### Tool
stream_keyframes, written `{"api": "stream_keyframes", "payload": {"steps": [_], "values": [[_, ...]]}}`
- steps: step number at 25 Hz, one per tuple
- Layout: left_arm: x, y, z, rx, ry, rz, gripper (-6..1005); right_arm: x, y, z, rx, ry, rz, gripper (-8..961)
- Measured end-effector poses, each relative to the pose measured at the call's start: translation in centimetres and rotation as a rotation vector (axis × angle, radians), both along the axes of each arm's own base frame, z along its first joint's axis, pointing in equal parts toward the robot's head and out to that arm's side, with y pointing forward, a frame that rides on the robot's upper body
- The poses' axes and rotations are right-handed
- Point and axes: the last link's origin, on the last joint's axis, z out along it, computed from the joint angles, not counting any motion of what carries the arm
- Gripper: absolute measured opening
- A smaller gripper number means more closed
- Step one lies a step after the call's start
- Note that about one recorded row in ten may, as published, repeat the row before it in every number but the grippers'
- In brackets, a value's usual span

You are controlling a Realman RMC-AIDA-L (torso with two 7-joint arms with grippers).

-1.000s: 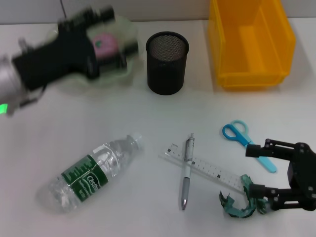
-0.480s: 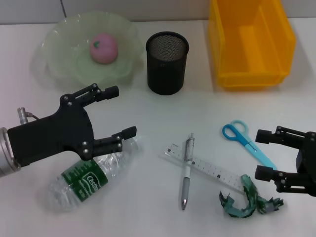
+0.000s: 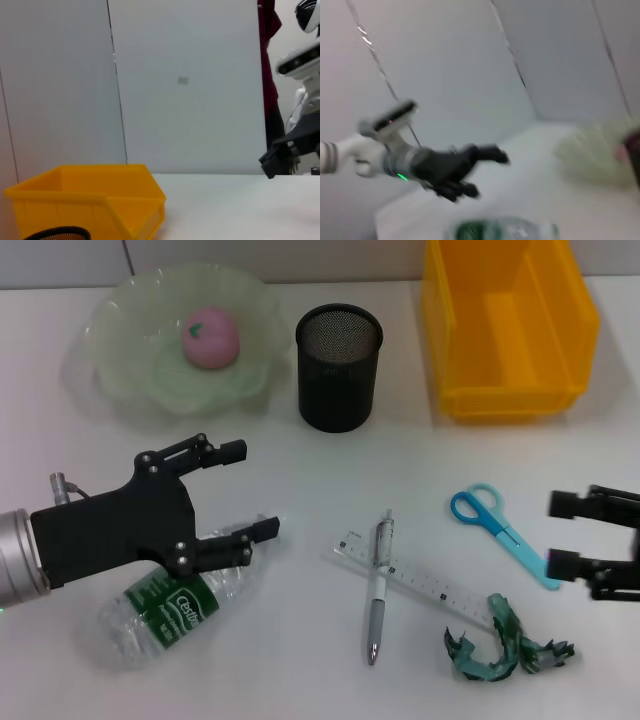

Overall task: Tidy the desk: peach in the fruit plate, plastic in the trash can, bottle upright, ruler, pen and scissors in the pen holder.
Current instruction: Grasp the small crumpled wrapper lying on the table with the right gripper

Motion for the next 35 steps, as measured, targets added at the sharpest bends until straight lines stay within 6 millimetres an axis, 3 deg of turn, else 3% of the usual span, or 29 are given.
{"api": "stream_keyframes", "payload": {"steps": [3,4,7,8,12,13,16,18,26,29,35], "values": [[0.2,0.1,-0.1,-0.011,0.005,-0.007,819,-0.6,1.0,2.8,-0.067,-0.127,-0.144,816],[0.2,0.1,-0.1,-0.011,0.005,-0.007,818,-0.6,1.0,2.8,-0.067,-0.127,-0.144,816],[0.4,0.4,-0.5,-0.056,0.029,-0.003,817,-2.0,2.1,4.8,-0.112,-0.227,-0.240,815],[0.5,0.7,-0.7,-0.072,0.041,0.000,817,-3.3,2.8,5.9,-0.142,-0.323,-0.284,815],[0.7,1.0,-0.8,-0.080,0.049,-0.001,815,-5.7,3.4,6.2,-0.191,-0.497,-0.288,813],[0.8,1.2,-0.9,-0.092,0.061,0.002,815,-7.3,3.7,5.8,-0.205,-0.628,-0.262,813],[0.8,1.5,-1.1,-0.104,0.077,0.007,814,-8.7,3.9,5.0,-0.224,-0.735,-0.236,812],[0.7,1.7,-1.4,-0.123,0.105,0.020,813,-10.3,4.1,3.4,-0.272,-0.834,-0.189,812],[0.7,1.8,-1.9,-0.136,0.116,0.025,809,-11.9,4.4,-1.0,-0.303,-1.036,-0.084,812],[0.7,1.8,-1.9,-0.134,0.119,0.023,808,-12.7,4.3,-3.5,-0.320,-1.086,-0.037,812],[0.7,1.8,-1.9,-0.135,0.121,0.022,806,-13.0,4.1,-5.9,-0.379,-1.124,-0.048,812]]}}
